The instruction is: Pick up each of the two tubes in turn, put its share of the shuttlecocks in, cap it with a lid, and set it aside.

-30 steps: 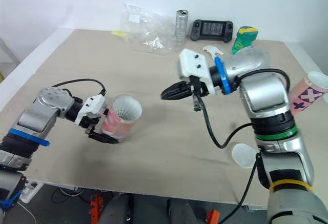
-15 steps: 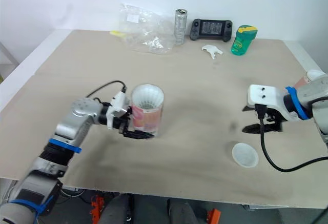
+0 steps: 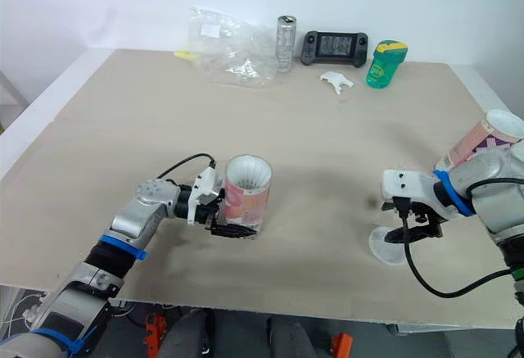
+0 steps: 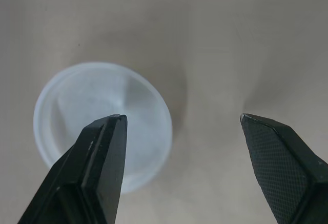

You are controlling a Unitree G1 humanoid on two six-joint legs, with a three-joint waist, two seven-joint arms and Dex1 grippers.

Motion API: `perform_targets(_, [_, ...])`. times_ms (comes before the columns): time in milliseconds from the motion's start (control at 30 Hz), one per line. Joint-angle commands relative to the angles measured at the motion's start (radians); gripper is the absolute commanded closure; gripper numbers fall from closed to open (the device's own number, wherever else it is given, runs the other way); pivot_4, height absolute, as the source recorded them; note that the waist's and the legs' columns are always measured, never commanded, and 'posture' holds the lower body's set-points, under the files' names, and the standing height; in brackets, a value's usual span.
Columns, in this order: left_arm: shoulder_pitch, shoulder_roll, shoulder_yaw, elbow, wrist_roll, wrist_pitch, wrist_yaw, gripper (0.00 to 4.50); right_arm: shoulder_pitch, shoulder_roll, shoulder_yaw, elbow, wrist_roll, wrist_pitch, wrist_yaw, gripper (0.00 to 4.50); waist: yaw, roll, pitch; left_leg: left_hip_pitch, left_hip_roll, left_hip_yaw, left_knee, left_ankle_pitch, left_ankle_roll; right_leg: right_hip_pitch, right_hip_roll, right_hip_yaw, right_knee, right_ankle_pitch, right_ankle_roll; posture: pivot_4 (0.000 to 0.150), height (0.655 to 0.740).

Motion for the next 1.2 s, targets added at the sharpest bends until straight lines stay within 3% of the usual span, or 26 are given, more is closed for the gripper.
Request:
perform_targets(33, [0.010,0.016,0.016,0.018,0.008,-0.007,-0.002,0.88,0.000,0.008,0.006,-0.002,-0.035,0.002,-0.015,0.69,0.000,0.000,0.000,0.001,0.000,0.000,0.000,0.000,0.000,0.001,0.000,0.000,0.000,0.000,0.000,0.150,0.7394])
perform_targets(67, [0.010,0.018,0.016,0.021,0.009,-0.008,-0.004,0.88,0.008,0.006,0.008,-0.006,-0.039,-0.007,-0.012,0.69,0.000,-0.001,0.000,0.001,0.000,0.000,0.000,0.000,0.000,0.001,0.000,0.000,0.000,0.000,0.000,0.150,0.7394])
perform_targets(100, [0.011,0.019,0.016,0.023,0.009,-0.010,-0.004,0.88,0.014,0.003,0.007,-0.011,-0.039,-0.010,-0.007,1.20,0.000,0.000,0.000,0.002,0.000,0.000,0.000,0.000,0.000,0.002,0.000,0.000,0.000,0.000,0.000,0.150,0.7394])
perform_targets(133, [0.011,0.020,0.016,0.025,0.010,-0.010,-0.005,0.88,0.022,-0.002,0.004,-0.019,-0.033,-0.010,0.002,1.41,0.000,-0.001,0.000,0.003,0.000,0.000,0.000,0.000,0.000,0.003,0.000,0.000,0.000,0.000,0.000,0.150,0.7394])
perform_targets(333, [0.013,0.016,0.007,0.045,0.023,-0.031,-0.011,0.88,0.030,0.001,-0.037,-0.066,0.006,0.005,0.006,4.41,-0.001,-0.002,-0.001,0.007,0.000,0.000,0.000,0.000,0.000,0.006,0.000,0.000,0.000,0.000,0.000,0.150,0.7394])
perform_targets(567, [0.003,0.015,-0.018,0.077,0.050,-0.068,-0.035,0.88,-0.048,0.024,-0.092,-0.161,0.102,0.109,0.016,4.46,-0.002,-0.001,-0.001,0.007,0.000,0.000,0.000,0.000,0.000,0.006,0.000,0.000,0.000,0.001,0.000,0.150,0.7394])
perform_targets(833, [-0.039,0.010,-0.030,0.168,0.085,-0.131,-0.063,0.88,-0.383,0.145,-0.080,-0.327,0.270,0.303,0.041,4.46,0.000,-0.001,-0.001,0.007,0.000,-0.001,0.000,0.000,-0.001,0.006,0.000,0.000,0.000,0.001,0.000,0.150,0.7394])
perform_targets(1000, [-0.056,0.012,-0.043,0.212,0.106,-0.169,-0.077,0.88,-0.601,0.279,0.017,-0.307,0.251,0.304,0.034,4.46,0.000,-0.001,-0.001,0.006,0.000,-0.001,0.000,0.000,-0.001,0.005,0.000,-0.001,0.000,0.001,0.000,0.150,0.7394])
perform_targets(1200, [-0.068,0.013,-0.038,0.228,0.099,-0.168,-0.081,0.88,-0.707,0.384,0.116,-0.254,0.190,0.234,0.034,4.46,0.003,-0.001,-0.002,0.005,0.002,0.000,0.000,0.000,-0.001,0.003,0.000,-0.002,0.000,0.002,-0.002,0.150,0.7394])
